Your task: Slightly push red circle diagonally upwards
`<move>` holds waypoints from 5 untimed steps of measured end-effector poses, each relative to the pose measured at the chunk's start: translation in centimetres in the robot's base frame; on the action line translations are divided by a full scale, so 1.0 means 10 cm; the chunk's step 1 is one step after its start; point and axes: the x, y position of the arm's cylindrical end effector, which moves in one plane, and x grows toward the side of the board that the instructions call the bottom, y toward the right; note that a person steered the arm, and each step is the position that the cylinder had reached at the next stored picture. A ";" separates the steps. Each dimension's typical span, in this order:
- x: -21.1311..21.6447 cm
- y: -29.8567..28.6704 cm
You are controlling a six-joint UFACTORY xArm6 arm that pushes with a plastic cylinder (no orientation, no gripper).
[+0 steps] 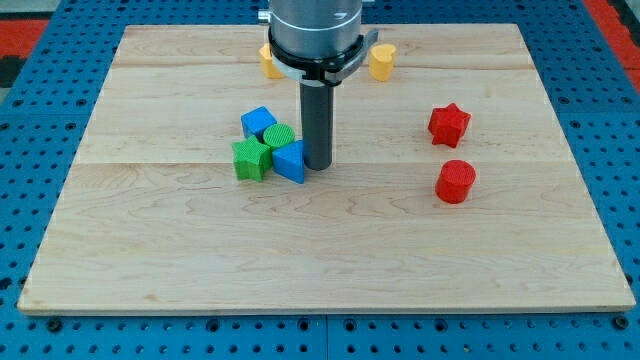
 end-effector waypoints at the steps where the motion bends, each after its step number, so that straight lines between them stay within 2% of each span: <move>1: 0.11 0.85; 2: 0.17 1.01; 4: 0.19 0.92; 5: 0.69 1.25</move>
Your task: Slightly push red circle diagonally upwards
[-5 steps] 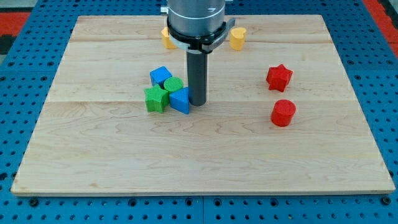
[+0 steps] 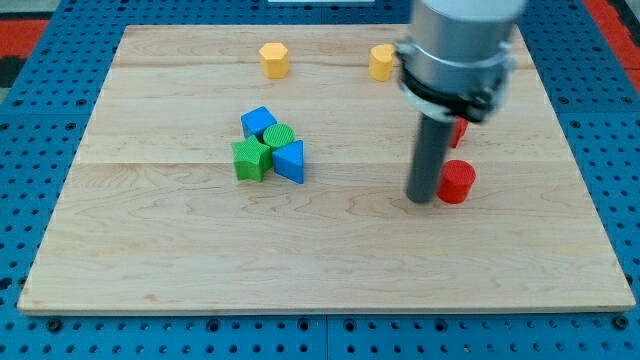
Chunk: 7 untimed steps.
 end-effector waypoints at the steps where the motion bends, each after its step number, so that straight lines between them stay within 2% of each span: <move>1: 0.27 0.06; 2: 0.27 0.14; 3: 0.25 0.61; 5: 0.20 0.77; 6: -0.35 0.27; 7: -1.00 0.13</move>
